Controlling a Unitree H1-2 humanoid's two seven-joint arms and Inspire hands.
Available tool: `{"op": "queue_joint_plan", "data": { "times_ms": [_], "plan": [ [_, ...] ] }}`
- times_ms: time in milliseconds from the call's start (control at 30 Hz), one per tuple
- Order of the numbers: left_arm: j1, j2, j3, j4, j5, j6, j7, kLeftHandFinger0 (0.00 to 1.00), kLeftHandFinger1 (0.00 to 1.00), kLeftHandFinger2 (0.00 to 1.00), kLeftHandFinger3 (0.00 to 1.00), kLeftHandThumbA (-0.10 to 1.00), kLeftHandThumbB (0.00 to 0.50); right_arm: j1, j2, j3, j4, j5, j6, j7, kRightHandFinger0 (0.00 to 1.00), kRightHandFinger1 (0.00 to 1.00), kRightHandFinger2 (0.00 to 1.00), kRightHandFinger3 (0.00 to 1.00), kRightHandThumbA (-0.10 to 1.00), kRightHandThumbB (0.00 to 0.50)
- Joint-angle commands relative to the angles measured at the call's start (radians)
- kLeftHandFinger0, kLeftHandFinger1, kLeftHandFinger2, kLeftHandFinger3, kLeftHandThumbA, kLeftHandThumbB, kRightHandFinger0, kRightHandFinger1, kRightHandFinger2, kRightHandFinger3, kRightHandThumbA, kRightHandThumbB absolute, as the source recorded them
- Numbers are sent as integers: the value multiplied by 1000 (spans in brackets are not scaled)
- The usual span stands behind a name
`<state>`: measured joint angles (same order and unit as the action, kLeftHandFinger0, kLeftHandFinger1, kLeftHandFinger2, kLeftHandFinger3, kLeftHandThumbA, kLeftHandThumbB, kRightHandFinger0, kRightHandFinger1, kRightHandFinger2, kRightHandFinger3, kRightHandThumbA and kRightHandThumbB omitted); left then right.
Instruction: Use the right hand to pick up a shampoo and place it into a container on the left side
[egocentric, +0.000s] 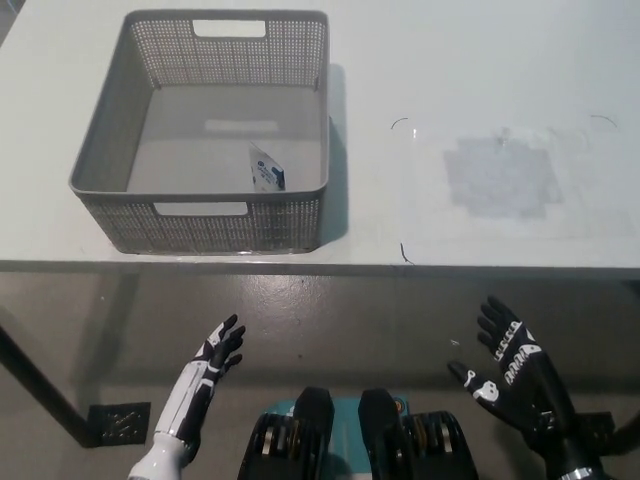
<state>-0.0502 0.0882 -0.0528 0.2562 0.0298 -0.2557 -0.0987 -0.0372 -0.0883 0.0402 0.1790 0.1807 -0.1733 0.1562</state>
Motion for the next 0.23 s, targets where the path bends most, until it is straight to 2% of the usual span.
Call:
{"op": "queue_joint_plan", "data": {
  "times_ms": [0,133,200],
  "plan": [
    [2,8,0,-46,-7,-1,-9,1000,1000,1000,1000,990,65,-7,7,5,-25,12,-20,30,1000,1000,1000,1000,875,269],
    [31,5,-5,-67,-10,5,-14,1000,1000,1000,1000,986,57,22,11,9,-42,4,-20,27,1000,1000,1000,1000,864,245],
    [32,5,-6,-68,-10,4,-14,1000,1000,1000,1000,989,61,23,11,9,-44,2,-20,26,1000,1000,1000,1000,863,253]
  ]
}}
